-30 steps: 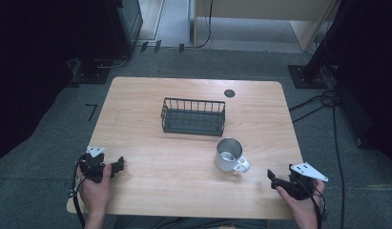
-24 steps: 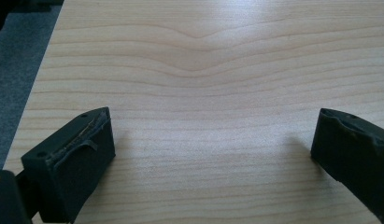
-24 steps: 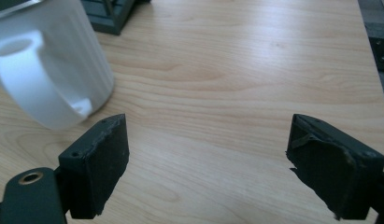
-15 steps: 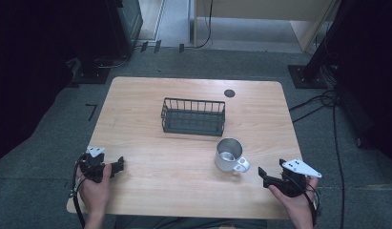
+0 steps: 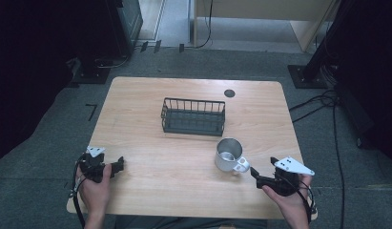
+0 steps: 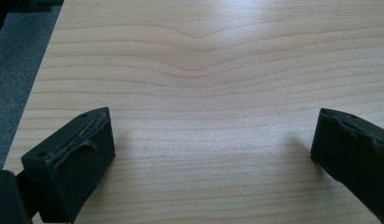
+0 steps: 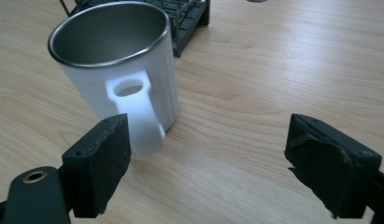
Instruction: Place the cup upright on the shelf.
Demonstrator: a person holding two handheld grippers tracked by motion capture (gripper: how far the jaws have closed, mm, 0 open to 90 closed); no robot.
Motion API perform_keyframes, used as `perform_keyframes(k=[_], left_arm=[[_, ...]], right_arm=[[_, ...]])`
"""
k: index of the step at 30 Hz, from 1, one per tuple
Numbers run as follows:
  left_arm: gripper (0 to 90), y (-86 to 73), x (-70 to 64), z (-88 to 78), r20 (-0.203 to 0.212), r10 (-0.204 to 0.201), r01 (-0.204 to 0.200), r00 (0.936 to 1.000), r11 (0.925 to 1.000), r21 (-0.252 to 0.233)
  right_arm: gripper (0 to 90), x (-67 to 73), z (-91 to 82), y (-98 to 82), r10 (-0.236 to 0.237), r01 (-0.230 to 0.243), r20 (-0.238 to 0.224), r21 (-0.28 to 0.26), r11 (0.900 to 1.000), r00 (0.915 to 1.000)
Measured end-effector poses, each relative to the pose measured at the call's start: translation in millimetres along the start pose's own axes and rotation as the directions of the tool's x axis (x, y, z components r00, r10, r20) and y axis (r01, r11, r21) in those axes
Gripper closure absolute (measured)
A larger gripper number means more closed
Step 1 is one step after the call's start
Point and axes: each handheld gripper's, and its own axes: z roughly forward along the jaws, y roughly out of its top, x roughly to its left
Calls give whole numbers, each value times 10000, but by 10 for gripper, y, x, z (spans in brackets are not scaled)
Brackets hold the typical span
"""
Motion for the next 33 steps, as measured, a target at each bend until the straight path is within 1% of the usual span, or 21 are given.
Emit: perform_keyframes(k=[4,8,14,16,21,22,23,27,30,33], left_arm=[[0,0,0,0,1,-1,1,10000,10000,-2],[0,0,0,0,-1,-1,1,10000,10000,-1],[0,0,0,0,0,-1,1,10000,10000,-2],[0,0,0,0,-1,-2,2,10000,10000,-1],[0,0,0,0,2,0,0,10000,10000,-1],[0,0,0,0,2,-1,1,10000,10000,-2],[0,0,0,0,0,2,-2,10000,10000,2],[0,0,0,0,2,-1,1,10000,10000,-2],[0,0,0,0,2,-1,1,10000,10000,-1],[0,0,0,0,0,3,-3,10000,10000,3]], right_arm=[[158,38,16,22,-112,113,-170,21,9999,9998],[187,89,58,40,-329,334,-406,96,9994,9986],[273,158,130,52,-627,640,-710,168,9978,9955],[283,173,156,55,-718,734,-730,196,9971,9947],[347,192,211,60,-667,689,-818,255,9973,9944],[368,195,219,60,-699,722,-866,236,9971,9938],[398,203,229,63,-710,733,-1013,199,9971,9923],[417,220,256,68,-751,786,-1152,265,9966,9905],[460,235,299,69,-810,872,-1377,401,9954,9872],[511,249,346,69,-896,981,-1497,506,9939,9847]])
